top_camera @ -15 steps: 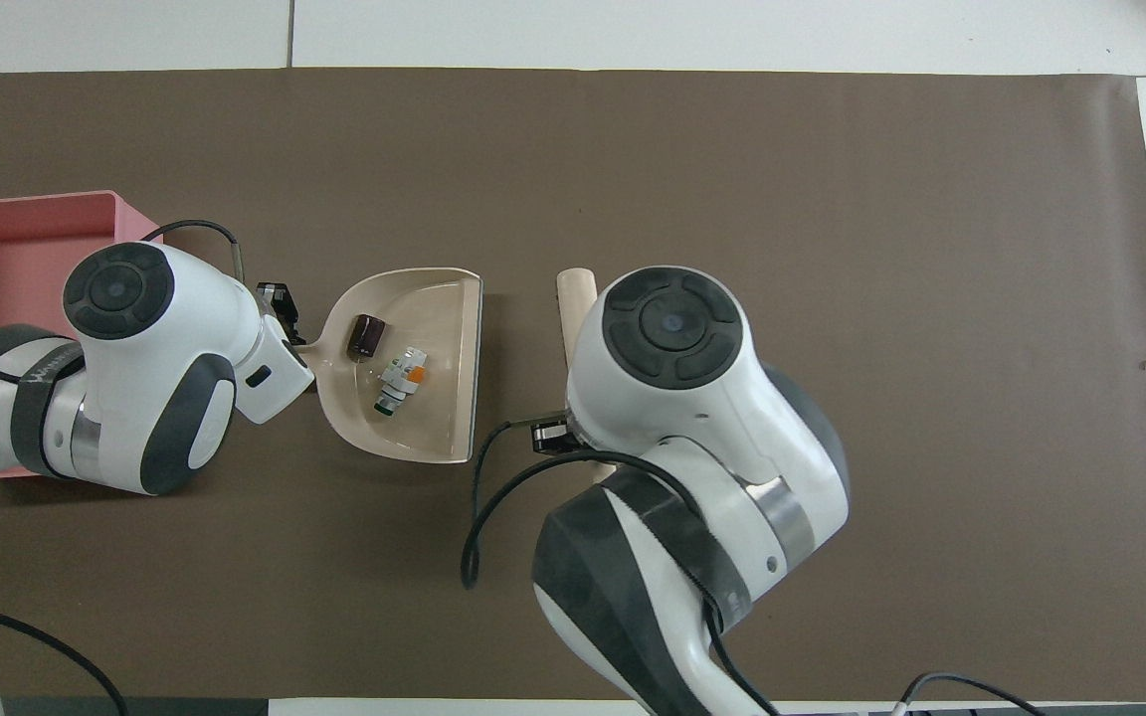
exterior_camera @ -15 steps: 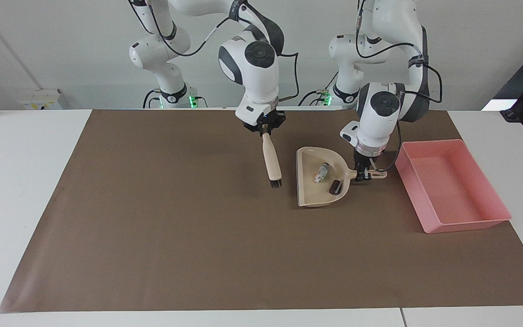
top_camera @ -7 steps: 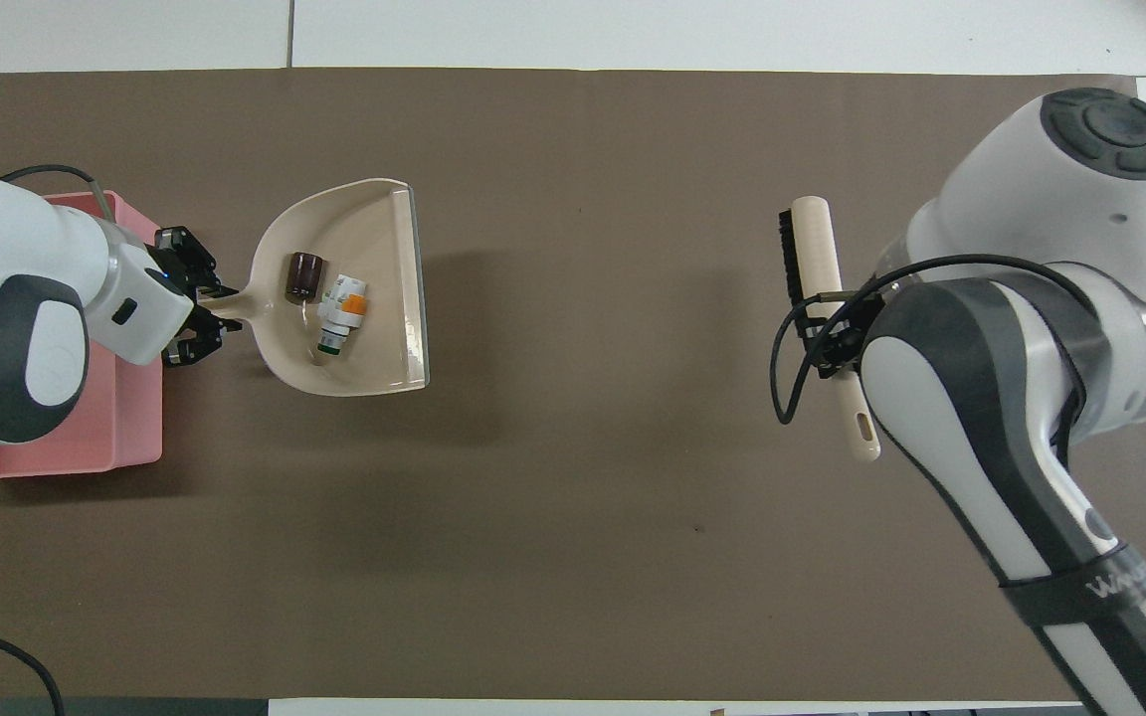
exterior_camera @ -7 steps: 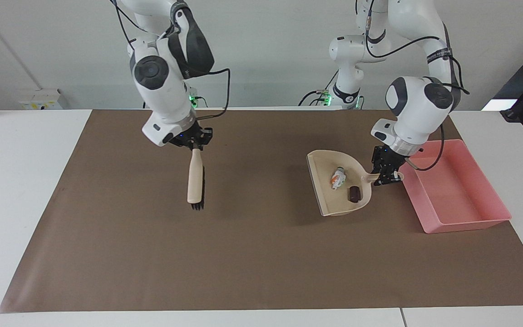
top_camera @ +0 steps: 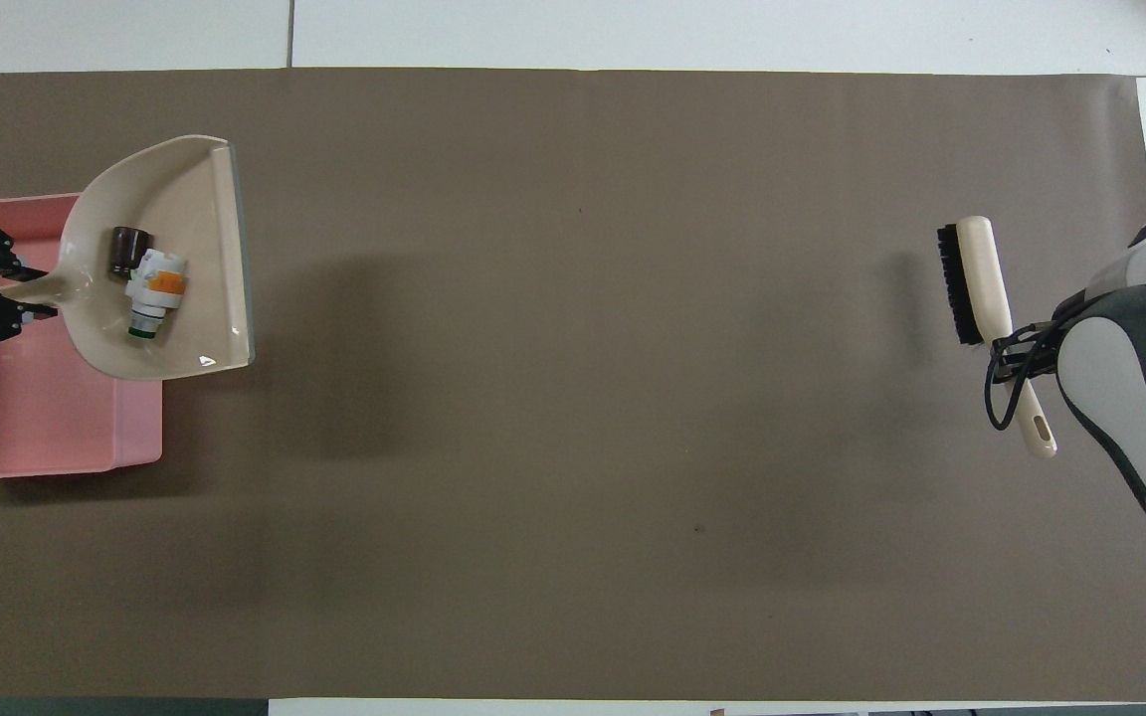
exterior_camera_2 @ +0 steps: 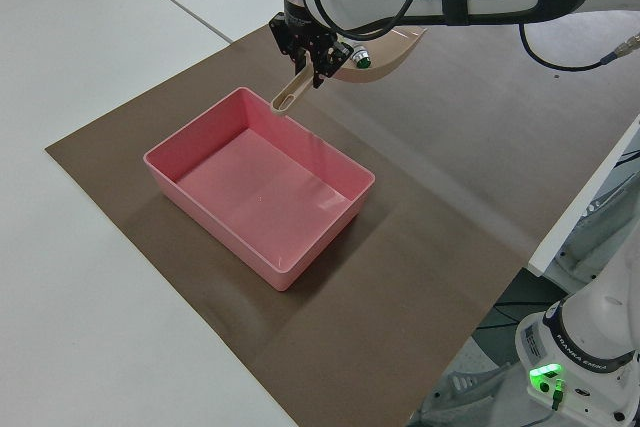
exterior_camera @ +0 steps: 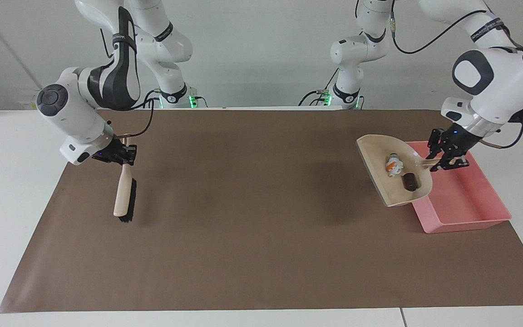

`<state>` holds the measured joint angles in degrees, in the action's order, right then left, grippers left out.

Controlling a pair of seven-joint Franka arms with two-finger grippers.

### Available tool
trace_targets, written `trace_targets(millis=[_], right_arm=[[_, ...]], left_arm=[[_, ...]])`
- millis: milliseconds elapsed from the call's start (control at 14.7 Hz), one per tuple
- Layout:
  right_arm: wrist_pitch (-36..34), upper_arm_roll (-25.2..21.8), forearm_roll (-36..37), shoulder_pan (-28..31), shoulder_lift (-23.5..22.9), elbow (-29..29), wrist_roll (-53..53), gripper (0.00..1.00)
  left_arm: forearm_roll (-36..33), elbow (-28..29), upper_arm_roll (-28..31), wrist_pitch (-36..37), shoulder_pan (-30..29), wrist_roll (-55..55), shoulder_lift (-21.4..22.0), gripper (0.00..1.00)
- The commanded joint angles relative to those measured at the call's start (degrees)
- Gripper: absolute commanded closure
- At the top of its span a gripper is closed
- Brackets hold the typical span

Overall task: Clean e-waste and dump in bin
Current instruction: 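Lift the dustpan over the pink bin while the right gripper returns the brush, then tip the dustpan into the pink bin with the left gripper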

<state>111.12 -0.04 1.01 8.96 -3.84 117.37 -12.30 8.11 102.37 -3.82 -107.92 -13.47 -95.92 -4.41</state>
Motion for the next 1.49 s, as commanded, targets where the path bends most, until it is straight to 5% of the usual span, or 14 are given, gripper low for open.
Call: trace_targets(millis=[0,543,1019,1426], right_arm=[[6.20,1.01,1.90,3.16,2.61,5.49,-2.90,1.00],[11.66,1.10,1.90,3.08,5.94,14.45,3.75,1.00],[11.49,1.01,1.98,3.70,6.74,15.96,2.90,0.99],[11.84,1.09,3.48,5.63,7.17,16.92,0.44,0.98]], left_arm=[[1.12,-2.70,-0.14,1.75,-5.49,-5.58,-0.95,1.00],[-16.08,-5.96,3.90,-5.26,-8.85,-5.86,-3.67,1.00],[-36.39,-1.57,3.73,-14.59,-7.71,-4.29,-3.15,1.00],[-58.70,6.87,3.73,-15.21,-1.13,11.27,0.37,1.00]])
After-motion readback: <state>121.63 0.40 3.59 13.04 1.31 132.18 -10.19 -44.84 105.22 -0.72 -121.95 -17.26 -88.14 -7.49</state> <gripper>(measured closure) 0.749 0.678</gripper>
